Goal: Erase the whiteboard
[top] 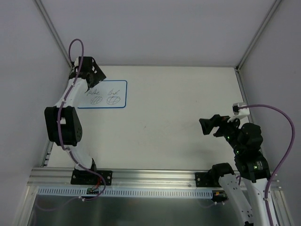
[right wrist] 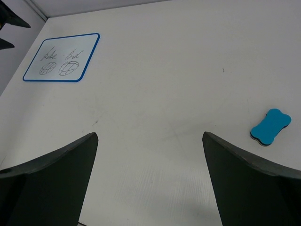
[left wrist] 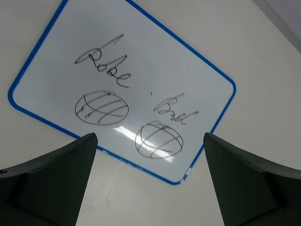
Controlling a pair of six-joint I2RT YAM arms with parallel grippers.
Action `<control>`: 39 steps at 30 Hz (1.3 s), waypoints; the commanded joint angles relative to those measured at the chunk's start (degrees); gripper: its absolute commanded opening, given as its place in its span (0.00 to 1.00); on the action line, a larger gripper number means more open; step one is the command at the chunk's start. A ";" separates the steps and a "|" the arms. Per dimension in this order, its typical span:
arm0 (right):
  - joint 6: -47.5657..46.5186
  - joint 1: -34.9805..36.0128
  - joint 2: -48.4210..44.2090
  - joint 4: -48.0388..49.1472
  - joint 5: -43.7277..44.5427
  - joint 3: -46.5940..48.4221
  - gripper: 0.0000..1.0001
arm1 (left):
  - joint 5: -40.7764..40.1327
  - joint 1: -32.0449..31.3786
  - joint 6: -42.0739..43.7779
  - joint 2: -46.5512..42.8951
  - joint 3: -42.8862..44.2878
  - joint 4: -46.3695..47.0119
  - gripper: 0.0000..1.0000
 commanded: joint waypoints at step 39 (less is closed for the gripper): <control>-4.47 5.61 3.67 5.24 -2.28 -2.89 0.99 | 9.65 13.63 2.41 40.74 33.54 0.77 0.90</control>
